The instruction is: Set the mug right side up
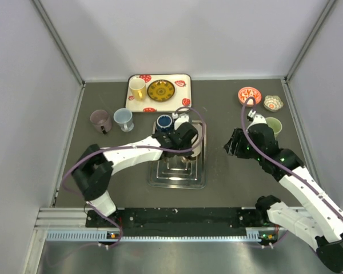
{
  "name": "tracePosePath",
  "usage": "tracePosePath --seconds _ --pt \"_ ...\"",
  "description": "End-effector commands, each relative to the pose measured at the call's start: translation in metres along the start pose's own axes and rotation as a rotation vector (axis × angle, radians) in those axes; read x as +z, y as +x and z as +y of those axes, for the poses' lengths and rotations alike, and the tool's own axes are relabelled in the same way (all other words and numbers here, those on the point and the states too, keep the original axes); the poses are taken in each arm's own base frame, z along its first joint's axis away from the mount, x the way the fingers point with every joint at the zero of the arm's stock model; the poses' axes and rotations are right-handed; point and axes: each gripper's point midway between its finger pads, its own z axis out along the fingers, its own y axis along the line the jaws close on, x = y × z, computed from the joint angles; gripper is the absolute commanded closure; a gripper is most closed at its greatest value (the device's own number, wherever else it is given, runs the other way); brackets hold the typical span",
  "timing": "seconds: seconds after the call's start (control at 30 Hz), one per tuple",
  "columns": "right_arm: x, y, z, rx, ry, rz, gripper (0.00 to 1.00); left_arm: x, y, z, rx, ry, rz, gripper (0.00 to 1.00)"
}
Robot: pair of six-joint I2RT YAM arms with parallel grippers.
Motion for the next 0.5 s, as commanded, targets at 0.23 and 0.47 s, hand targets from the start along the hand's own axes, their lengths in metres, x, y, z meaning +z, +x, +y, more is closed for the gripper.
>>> tracePosePath --seconds 0.23,0.47 --pt "-0.032 0.006 0.054 0.028 -0.341 -0.004 0.45 -0.111 -0.04 -0.013 -0.047 0.261 -0.192 1.0" --pt "-0.079 0.023 0.119 0.123 -0.844 0.045 0.41 -0.194 -0.07 -0.063 -0.133 0.728 -0.383 1.0"
